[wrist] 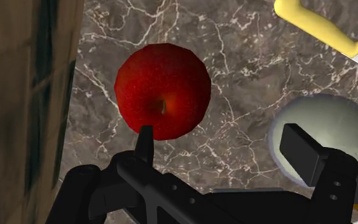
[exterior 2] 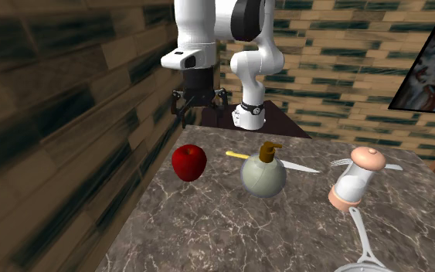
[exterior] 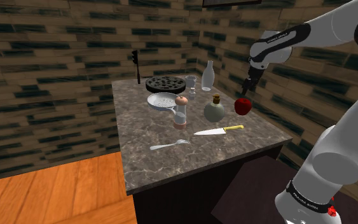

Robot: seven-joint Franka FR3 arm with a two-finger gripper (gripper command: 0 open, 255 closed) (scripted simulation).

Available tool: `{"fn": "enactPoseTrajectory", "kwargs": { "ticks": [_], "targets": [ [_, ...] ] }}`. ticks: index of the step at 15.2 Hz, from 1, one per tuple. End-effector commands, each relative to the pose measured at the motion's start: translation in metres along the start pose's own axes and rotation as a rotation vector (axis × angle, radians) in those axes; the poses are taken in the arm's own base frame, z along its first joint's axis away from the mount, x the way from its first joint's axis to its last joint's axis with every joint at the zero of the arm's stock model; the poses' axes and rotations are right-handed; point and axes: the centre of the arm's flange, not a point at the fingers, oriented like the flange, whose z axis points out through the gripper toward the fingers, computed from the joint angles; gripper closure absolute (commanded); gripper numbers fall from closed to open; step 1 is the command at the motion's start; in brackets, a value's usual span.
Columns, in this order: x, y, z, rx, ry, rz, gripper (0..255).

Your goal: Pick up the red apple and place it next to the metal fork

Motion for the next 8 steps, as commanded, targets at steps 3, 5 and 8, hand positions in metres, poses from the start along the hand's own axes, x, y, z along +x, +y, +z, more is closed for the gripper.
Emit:
{"fn": "enactPoseTrajectory", "kwargs": {
  "ticks": [3, 5, 8],
  "targets": [
    [0.01, 0.038, 0.019, 0.0, -0.003, -0.005, 0],
    [0.01, 0.038, 0.029, 0.0, -0.003, -0.005, 0],
    [0.01, 0.038, 0.045, 0.0, -0.003, -0.005, 0]
  ]
}}
